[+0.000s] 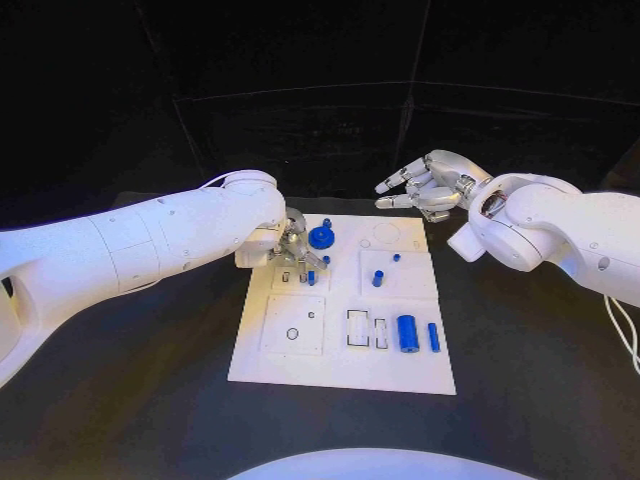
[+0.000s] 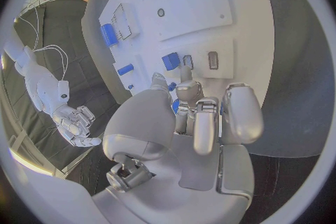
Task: Assemble the parts on the task board
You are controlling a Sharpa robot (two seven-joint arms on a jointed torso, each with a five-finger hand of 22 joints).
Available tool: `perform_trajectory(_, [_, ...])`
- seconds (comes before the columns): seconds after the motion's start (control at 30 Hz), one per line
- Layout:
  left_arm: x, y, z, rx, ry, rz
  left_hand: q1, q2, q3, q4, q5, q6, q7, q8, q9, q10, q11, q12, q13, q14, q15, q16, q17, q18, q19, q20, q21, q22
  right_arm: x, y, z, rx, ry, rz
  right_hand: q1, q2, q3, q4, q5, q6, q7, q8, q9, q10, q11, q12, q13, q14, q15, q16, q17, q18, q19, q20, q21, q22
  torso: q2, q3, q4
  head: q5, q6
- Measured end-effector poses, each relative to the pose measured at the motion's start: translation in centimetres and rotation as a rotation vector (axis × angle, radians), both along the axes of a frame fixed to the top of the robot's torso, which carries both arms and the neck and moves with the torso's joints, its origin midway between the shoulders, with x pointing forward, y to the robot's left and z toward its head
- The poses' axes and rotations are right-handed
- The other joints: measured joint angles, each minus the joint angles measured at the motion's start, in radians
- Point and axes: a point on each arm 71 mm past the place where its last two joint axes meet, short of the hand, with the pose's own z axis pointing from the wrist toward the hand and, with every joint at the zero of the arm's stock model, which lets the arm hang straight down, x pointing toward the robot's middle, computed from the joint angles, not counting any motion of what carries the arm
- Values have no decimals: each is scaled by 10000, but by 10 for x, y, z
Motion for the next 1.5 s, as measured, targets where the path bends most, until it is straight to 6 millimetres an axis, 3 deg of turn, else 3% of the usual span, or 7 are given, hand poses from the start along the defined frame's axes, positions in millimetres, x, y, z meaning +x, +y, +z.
perform_trajectory(1.03, [-8, -9, -7, -155, 275, -235, 453, 64, 121, -289, 0, -142, 0, 180, 182, -1, 0, 0, -13, 0, 1, 0, -1, 1, 0, 0, 40, 91, 3, 5, -2, -350, 55, 96, 131, 132, -55, -55, 232, -27, -27, 0, 0, -72, 0, -61, -88, 0, 0, -92, -2, 1, -35, -35, -102, -136, 9, 9, 9, -2, -38])
perform_trajectory(1.23, [-9, -10, -7, -170, 290, -271, 1234, 201, 612, -779, 0, -215, -2, 260, 283, -2, -1, -1, -4, -1, 1, 0, -1, 0, 0, 0, 79, 125, 3, 6, -3, -404, 52, 97, 131, 132, -55, -55, 326, -27, -27, 0, 0, -72, 0, -61, -101, 0, 0, -92, -2, 1, -35, -35, -102, -157, 13, 8, 6, 13, -56])
perform_trajectory(1.37, [-9, -10, -7, -182, 290, -271, 1975, 308, 1170, -1336, 0, -365, -75, 259, 297, -92, -87, -3, -15, 36, -36, 0, -1, 1, 0, 0, 79, 141, 3, 5, -3, -435, 53, 84, 131, 132, -55, -55, 326, -27, -27, 0, 0, -72, 0, -61, -101, 0, 0, -137, -2, 1, -34, -35, -102, -157, 17, 10, 1, 13, -73])
perform_trajectory(1.43, [-8, -10, -6, -196, 270, -266, 2359, 401, 1554, -1571, 232, -515, -84, 170, 225, -185, -106, -126, -74, 33, -107, 0, -1, 1, -1, 0, 79, 141, 3, 6, -3, -444, 51, 85, 131, 132, -58, -58, 347, -27, -27, 0, 0, -72, 1, -61, -101, 0, 0, -138, -2, 0, -35, -35, -102, -157, 17, 10, 0, 13, -83])
perform_trajectory(1.5, [-8, -10, -6, -222, 255, -259, 2682, 435, 1713, -1413, 537, -575, -35, 115, 216, -241, -118, -276, -168, 33, -108, 0, -1, 1, -1, 1, 79, 141, 3, 5, -3, -453, 48, 83, 131, 132, -83, -83, 378, -27, -27, 0, 0, -72, 1, -61, -101, 0, 0, -138, -3, 0, -34, -35, -102, -156, 18, 10, 0, 9, -97])
